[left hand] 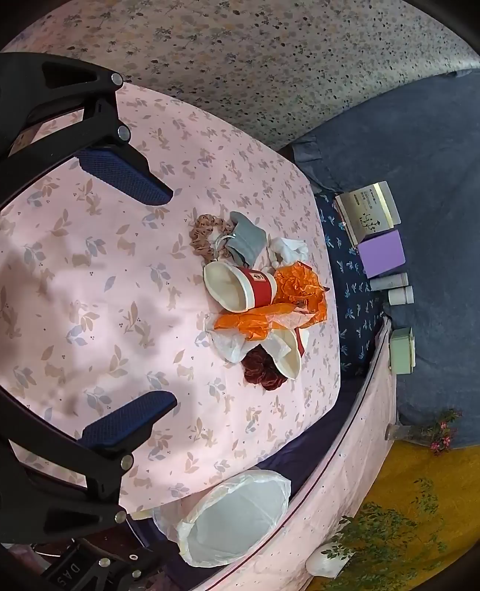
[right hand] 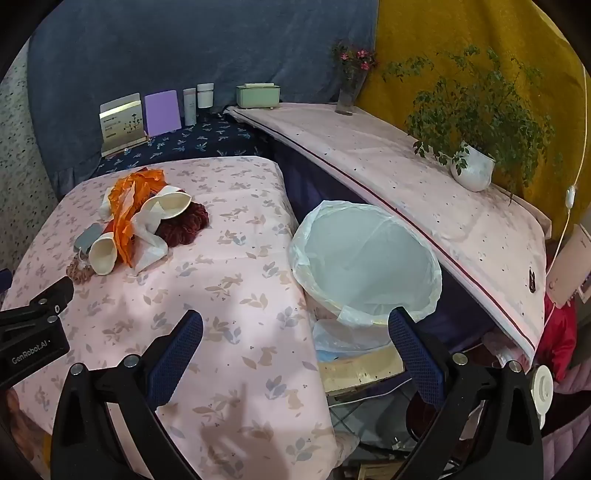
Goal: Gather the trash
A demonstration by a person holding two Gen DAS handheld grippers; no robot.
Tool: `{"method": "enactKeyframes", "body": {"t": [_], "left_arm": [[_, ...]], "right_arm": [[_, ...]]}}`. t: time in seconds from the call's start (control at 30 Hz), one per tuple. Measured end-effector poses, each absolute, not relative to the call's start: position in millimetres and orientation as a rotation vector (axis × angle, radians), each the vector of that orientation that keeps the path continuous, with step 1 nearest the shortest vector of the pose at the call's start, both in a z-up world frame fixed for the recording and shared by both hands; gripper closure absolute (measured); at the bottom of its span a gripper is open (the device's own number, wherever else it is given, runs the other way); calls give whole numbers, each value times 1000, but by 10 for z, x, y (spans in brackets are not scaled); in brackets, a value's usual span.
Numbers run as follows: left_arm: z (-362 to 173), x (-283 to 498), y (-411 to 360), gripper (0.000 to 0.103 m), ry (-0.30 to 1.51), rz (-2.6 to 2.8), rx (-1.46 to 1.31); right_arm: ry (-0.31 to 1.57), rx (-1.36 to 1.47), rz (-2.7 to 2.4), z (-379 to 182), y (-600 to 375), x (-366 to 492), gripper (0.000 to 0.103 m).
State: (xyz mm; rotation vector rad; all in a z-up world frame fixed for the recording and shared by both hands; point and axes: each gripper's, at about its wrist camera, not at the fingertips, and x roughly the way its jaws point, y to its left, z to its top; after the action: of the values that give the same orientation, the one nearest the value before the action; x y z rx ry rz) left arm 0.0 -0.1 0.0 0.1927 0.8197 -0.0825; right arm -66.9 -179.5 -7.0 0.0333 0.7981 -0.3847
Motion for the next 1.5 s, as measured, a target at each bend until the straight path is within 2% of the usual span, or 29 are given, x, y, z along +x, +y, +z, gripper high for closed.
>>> {"method": "enactKeyframes", "body": {"t": [1.5], "left_arm": [[-23,7,-43,7,828,-103,170]], "right_arm": [[791,25,-373,58,-1740,-657,7]]}}
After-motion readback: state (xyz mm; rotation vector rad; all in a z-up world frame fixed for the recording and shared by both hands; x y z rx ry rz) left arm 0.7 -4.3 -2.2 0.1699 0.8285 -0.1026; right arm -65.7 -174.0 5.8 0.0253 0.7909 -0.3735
